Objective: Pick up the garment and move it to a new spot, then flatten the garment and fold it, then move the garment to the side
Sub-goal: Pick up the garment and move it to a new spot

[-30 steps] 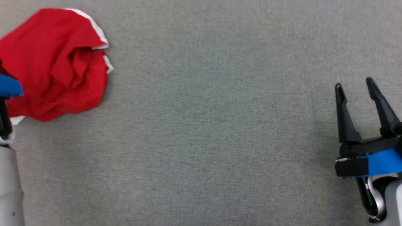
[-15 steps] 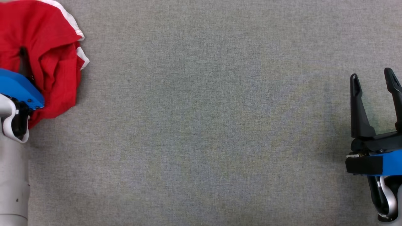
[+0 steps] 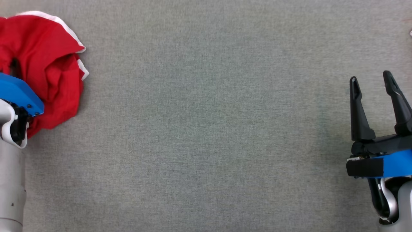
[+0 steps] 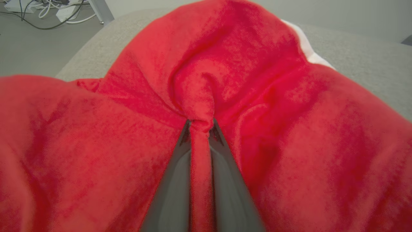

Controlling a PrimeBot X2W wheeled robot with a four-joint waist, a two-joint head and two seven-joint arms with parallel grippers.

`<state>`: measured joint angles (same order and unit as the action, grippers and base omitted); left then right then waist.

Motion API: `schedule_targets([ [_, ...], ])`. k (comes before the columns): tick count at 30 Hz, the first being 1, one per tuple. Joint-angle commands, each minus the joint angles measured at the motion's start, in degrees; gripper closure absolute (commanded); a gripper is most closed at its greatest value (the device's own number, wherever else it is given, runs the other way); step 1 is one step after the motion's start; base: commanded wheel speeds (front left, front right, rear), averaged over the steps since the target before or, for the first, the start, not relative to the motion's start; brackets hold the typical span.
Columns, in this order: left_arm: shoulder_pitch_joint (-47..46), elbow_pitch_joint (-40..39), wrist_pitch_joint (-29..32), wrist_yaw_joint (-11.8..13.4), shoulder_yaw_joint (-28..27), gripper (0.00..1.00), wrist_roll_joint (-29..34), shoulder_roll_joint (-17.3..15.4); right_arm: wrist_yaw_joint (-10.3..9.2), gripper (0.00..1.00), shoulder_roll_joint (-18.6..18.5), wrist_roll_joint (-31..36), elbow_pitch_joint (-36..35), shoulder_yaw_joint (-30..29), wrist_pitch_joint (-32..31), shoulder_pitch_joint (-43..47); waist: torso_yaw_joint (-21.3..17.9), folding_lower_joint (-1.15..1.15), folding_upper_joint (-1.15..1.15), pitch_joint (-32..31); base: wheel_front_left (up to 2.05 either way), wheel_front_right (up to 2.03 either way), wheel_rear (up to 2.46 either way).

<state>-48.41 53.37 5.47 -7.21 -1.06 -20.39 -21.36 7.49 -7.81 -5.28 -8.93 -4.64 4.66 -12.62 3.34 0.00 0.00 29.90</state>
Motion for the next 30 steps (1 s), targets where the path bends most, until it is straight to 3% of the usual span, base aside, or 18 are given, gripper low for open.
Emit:
schedule_targets([
  [1,-0.39,-0.40,-1.12,-0.40,0.26,1.00,0.30,-0.39,0.01,0.00,0.25,-0.29,0.25,-0.15,0.41,0.24,-0.74,0.00,0.00,-1.03,0.00,0.00,0.00],
  [8,-3.70,-4.82,-10.78,-0.06,1.90,1.00,2.49,-0.48,0.01,0.00,1.91,-0.92,4.12,-0.05,2.62,1.17,-2.69,0.00,0.00,-6.59,0.00,0.00,0.00],
  [13,-6.21,-10.77,-14.42,-0.02,3.57,1.00,2.97,1.10,0.01,0.00,3.18,-1.51,7.02,0.28,4.01,1.87,-4.94,0.00,0.00,-10.60,0.00,0.00,0.00],
  [23,-10.28,-26.74,-11.33,-0.20,9.99,1.00,4.90,4.09,0.01,0.00,4.78,-2.99,11.32,0.74,6.86,2.78,-12.09,0.00,0.00,-13.36,0.00,0.00,0.00],
  [30,-9.69,-34.74,-8.53,-0.28,15.68,1.00,5.00,8.39,0.01,0.00,4.94,-4.79,14.07,0.91,8.58,2.31,-15.76,0.00,0.00,-12.87,0.00,0.00,0.00],
])
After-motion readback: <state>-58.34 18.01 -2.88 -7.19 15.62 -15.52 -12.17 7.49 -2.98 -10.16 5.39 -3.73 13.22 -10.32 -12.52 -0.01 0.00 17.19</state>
